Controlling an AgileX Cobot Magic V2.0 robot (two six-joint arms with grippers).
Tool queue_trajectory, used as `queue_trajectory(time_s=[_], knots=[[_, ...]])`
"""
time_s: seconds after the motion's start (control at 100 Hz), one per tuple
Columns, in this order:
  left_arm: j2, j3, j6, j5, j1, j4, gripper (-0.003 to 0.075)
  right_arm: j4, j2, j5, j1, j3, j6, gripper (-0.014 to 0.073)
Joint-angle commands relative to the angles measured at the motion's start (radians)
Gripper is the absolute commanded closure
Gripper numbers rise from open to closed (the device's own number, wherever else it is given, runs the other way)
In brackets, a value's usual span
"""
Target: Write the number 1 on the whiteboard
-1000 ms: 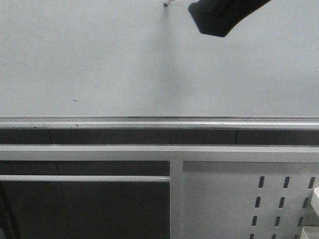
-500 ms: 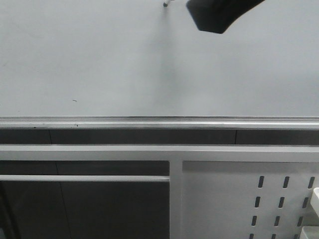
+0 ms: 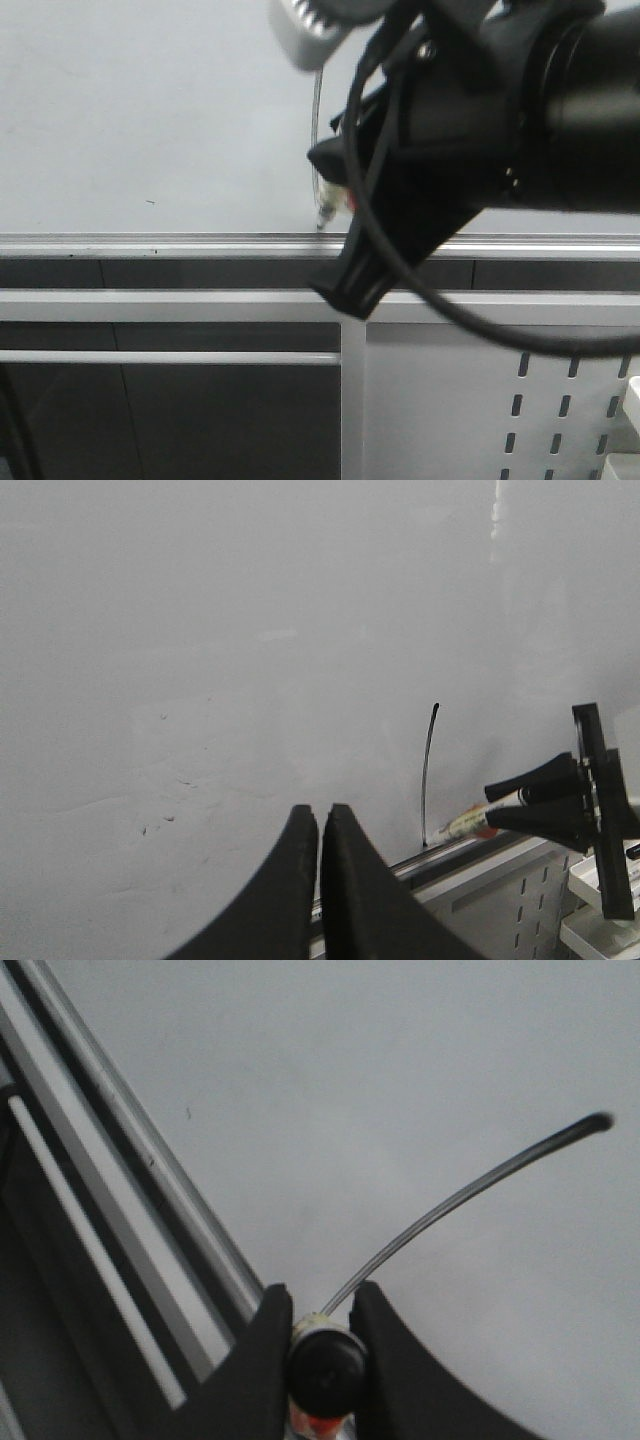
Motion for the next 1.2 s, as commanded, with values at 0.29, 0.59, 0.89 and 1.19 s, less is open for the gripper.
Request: queue_trajectory(time_s=[0.29,0.59,0.89,1.19], knots=[[0.014,-0.021,-0.010,-0.104,0.003,0.000,0.0740,0.054,-0.125,-0.137,0.037,-0.032,-0.001,0.0671],[0.022,-0.021,-0.006,-0.107,0.003,-0.078,0.0625,0.073,-0.461,0.360,0.262,-0.139,-0.001,0.0671],[0.276,-0.097,0.554,0.093,0.003,-0.570,0.0409,0.212,-0.485,0.723,0.262,-0.272,-0.001,0.0671],[0.485,-0.245,0.805,0.237,0.003,-0.734,0.0459,0.218,-0.475,0.779,0.262,-0.282,-0.001,0.0671]])
